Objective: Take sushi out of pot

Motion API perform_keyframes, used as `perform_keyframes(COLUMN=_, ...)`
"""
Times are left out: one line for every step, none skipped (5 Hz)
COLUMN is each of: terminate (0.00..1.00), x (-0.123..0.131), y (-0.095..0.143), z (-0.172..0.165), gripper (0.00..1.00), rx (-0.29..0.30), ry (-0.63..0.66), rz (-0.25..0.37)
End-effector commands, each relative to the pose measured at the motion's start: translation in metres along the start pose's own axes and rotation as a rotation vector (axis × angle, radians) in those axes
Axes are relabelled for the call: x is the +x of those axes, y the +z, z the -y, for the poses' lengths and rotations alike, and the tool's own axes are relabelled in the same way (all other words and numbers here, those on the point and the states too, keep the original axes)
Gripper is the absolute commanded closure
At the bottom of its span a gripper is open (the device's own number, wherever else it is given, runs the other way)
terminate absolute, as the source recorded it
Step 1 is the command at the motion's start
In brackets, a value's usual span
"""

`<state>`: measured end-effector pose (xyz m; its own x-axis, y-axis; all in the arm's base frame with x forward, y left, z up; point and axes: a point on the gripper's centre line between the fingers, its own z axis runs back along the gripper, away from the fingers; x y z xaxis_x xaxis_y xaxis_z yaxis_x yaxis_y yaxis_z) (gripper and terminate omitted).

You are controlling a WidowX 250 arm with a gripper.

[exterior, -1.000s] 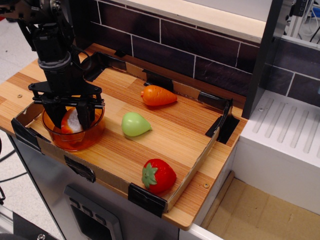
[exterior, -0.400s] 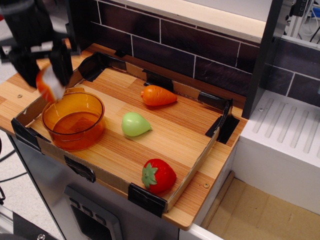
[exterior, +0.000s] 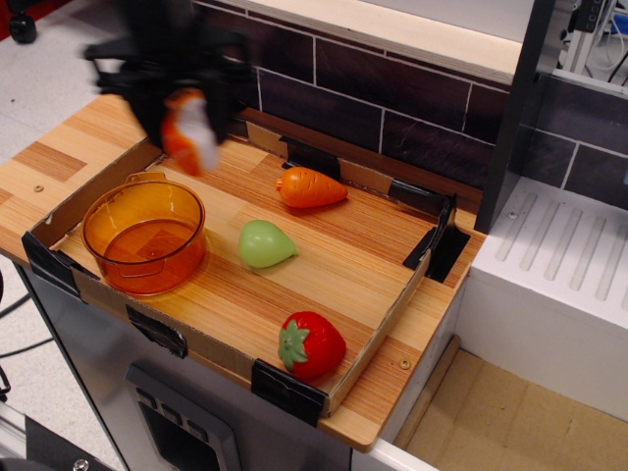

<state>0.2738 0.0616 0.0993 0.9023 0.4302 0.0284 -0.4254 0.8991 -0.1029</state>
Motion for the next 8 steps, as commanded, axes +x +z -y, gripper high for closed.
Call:
perform_keyframes(terminate=0.0, x=0.02, y=-0.024, z=0.063, gripper=1.0, rx=0.014, ry=-0.01, rz=-0.009)
perform_keyframes(terminate=0.0, x=0.018, y=-0.052, z=0.08, gripper=1.0, rx=0.051, ry=-0.013, rz=-0.011)
perform_keyframes(terminate=0.0, x=0.009, y=-0.074, z=0.085, gripper=1.0, rx=0.052, ry=-0.048, rz=-0.006)
perform_keyframes(terminate=0.0, x=0.005, y=-0.079, z=0.089, gripper=1.0, rx=0.036, ry=-0.054, rz=0.0)
perform_keyframes(terminate=0.0, x=0.004, y=-0.087, z=0.087, gripper=0.0, rx=0.055, ry=-0.049, rz=-0.014)
perform_keyframes(terminate=0.0, x=0.007, y=-0.086, z=0.082, gripper=0.0, rx=0.058, ry=-0.042, rz=0.003)
perform_keyframes(terminate=0.0, x=0.009, y=-0.07, z=0.078, gripper=0.0, rx=0.039, ry=-0.037, rz=0.009)
perform_keyframes(terminate=0.0, x=0.01, y=-0.035, z=0.077, gripper=0.0, rx=-0.027, ry=-0.027, rz=0.014)
